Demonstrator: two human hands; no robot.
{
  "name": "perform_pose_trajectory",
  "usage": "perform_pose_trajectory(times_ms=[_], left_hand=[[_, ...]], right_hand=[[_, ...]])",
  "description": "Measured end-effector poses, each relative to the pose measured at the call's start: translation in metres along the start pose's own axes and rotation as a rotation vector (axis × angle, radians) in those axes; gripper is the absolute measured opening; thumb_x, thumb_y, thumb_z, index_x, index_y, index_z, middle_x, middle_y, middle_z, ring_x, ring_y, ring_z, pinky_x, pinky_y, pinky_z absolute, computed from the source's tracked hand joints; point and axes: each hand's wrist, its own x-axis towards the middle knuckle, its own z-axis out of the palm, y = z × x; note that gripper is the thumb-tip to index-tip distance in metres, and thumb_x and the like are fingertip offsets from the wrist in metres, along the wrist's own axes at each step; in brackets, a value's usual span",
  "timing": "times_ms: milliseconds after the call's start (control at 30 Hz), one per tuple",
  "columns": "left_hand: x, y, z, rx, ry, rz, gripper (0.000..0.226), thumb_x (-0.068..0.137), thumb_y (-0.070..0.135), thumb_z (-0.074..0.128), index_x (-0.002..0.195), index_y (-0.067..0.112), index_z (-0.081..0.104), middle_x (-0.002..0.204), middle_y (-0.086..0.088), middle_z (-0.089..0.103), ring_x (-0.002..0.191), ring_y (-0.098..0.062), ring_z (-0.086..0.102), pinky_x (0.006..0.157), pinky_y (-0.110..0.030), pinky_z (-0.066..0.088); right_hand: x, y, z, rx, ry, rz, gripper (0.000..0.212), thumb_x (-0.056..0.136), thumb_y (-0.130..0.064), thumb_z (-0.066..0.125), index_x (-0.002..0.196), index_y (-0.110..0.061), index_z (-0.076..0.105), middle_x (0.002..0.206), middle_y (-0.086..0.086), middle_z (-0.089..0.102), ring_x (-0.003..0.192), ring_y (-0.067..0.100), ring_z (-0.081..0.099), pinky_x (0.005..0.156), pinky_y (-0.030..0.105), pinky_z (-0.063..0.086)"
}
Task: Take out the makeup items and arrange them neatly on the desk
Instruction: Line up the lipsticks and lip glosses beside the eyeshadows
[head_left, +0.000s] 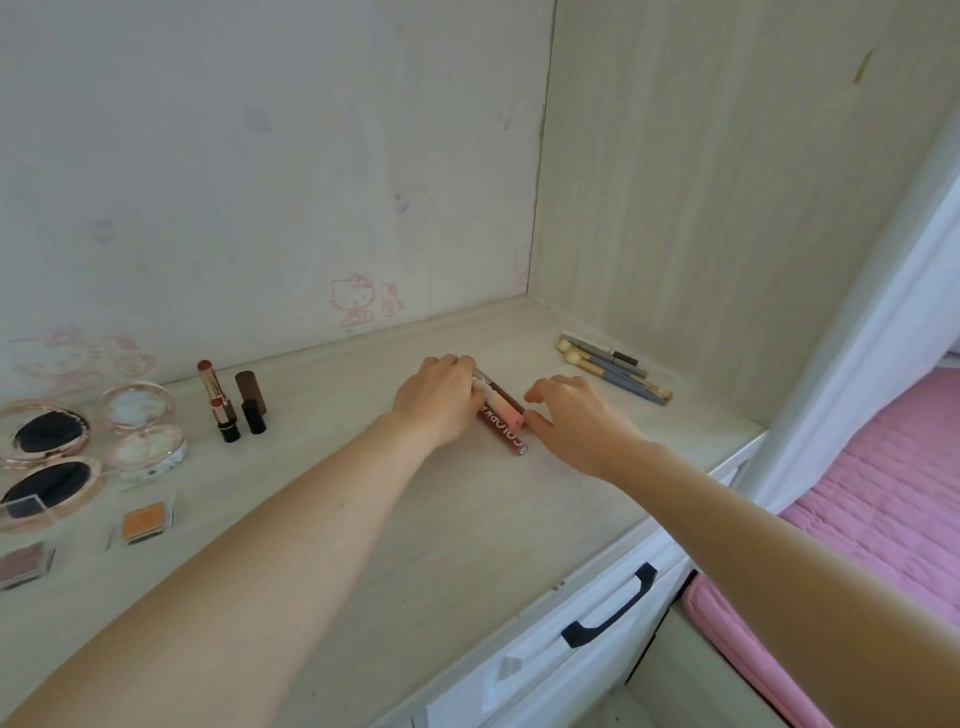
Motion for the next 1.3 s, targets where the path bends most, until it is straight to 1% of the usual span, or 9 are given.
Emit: perform_pose_trajectory(times_ms=[233, 367, 700, 800, 900, 1000, 1067, 1167, 1300], left_hand=[[0.012, 0.004, 0.005, -0.055, -0.102, -0.061, 0.04, 0.095, 0.041, 0.042, 0.118, 0.01, 0.051, 0.121, -0.012, 0.055, 0.117, -0.032, 0.045, 0.093, -0.045, 0.043], [0.016, 0.002, 0.009, -0.083, -0.12, -0.108, 0.043, 0.093, 0.044, 0.045, 0.12, 0.012, 0.05, 0.122, -0.011, 0.054, 0.116, -0.033, 0.044, 0.094, -0.044, 0.042], [0.027, 0.003, 0.007, -0.33, -0.184, -0.216, 0.046, 0.089, 0.037, 0.058, 0.127, 0.013, 0.048, 0.121, -0.004, 0.058, 0.113, -0.023, 0.052, 0.084, -0.026, 0.038], [0.031, 0.003, 0.006, -0.381, -0.196, -0.259, 0.055, 0.085, 0.036, 0.063, 0.132, 0.013, 0.045, 0.126, -0.004, 0.055, 0.117, -0.023, 0.051, 0.089, -0.027, 0.04], [0.034, 0.003, 0.008, -0.489, -0.144, -0.31, 0.064, 0.081, 0.035, 0.068, 0.136, 0.014, 0.043, 0.133, -0.005, 0.051, 0.124, -0.024, 0.047, 0.099, -0.031, 0.039], [0.034, 0.002, 0.011, -0.64, -0.06, -0.347, 0.063, 0.078, 0.035, 0.072, 0.133, 0.016, 0.046, 0.122, -0.002, 0.054, 0.118, -0.022, 0.051, 0.095, -0.029, 0.04], [0.032, 0.002, 0.012, -0.771, 0.005, -0.358, 0.062, 0.076, 0.031, 0.074, 0.13, 0.017, 0.047, 0.113, 0.001, 0.054, 0.112, -0.019, 0.054, 0.092, -0.027, 0.041], [0.028, 0.002, 0.012, -0.92, 0.075, -0.364, 0.061, 0.075, 0.026, 0.076, 0.129, 0.018, 0.049, 0.119, -0.002, 0.056, 0.109, -0.016, 0.056, 0.091, -0.026, 0.042], [0.02, 0.002, 0.009, -0.984, 0.164, -0.346, 0.057, 0.077, 0.023, 0.074, 0.129, 0.018, 0.05, 0.122, -0.002, 0.056, 0.11, -0.013, 0.054, 0.094, -0.028, 0.043]], right_hand=[[0.009, -0.011, 0.002, -0.058, -0.031, 0.009, 0.048, 0.096, -0.05, 0.038, 0.108, -0.011, 0.063, 0.11, 0.008, 0.058, 0.108, 0.027, 0.05, 0.092, 0.043, 0.045], [0.01, -0.014, 0.003, -0.066, -0.042, 0.01, 0.053, 0.097, -0.053, 0.034, 0.108, -0.009, 0.062, 0.106, 0.009, 0.058, 0.105, 0.027, 0.051, 0.09, 0.042, 0.045], [0.015, -0.017, 0.003, -0.164, -0.057, -0.024, 0.032, 0.095, -0.038, 0.049, 0.11, -0.013, 0.06, 0.111, 0.006, 0.056, 0.107, 0.027, 0.049, 0.085, 0.036, 0.042], [0.016, -0.019, 0.007, -0.222, -0.008, -0.045, 0.025, 0.097, -0.034, 0.045, 0.091, -0.013, 0.057, 0.106, 0.005, 0.055, 0.105, 0.028, 0.048, 0.083, 0.036, 0.039], [0.014, -0.02, 0.01, -0.221, 0.038, -0.035, 0.02, 0.099, -0.027, 0.041, 0.088, -0.016, 0.053, 0.103, 0.006, 0.056, 0.103, 0.029, 0.048, 0.08, 0.036, 0.038], [0.014, -0.017, 0.012, -0.149, 0.091, -0.006, 0.022, 0.098, -0.02, 0.044, 0.112, -0.013, 0.059, 0.105, 0.009, 0.061, 0.104, 0.031, 0.049, 0.085, 0.039, 0.043], [0.013, -0.016, 0.012, -0.006, 0.139, 0.07, 0.025, 0.098, -0.021, 0.042, 0.113, -0.01, 0.059, 0.104, 0.011, 0.062, 0.1, 0.031, 0.05, 0.081, 0.04, 0.045], [0.012, -0.018, 0.01, 0.175, 0.19, 0.137, 0.025, 0.097, -0.021, 0.044, 0.116, -0.01, 0.057, 0.1, 0.012, 0.063, 0.09, 0.03, 0.056, 0.072, 0.038, 0.049], [0.009, -0.024, 0.013, 0.222, 0.236, 0.125, 0.024, 0.093, -0.015, 0.048, 0.115, -0.012, 0.057, 0.102, 0.007, 0.063, 0.092, 0.024, 0.057, 0.07, 0.035, 0.049]])
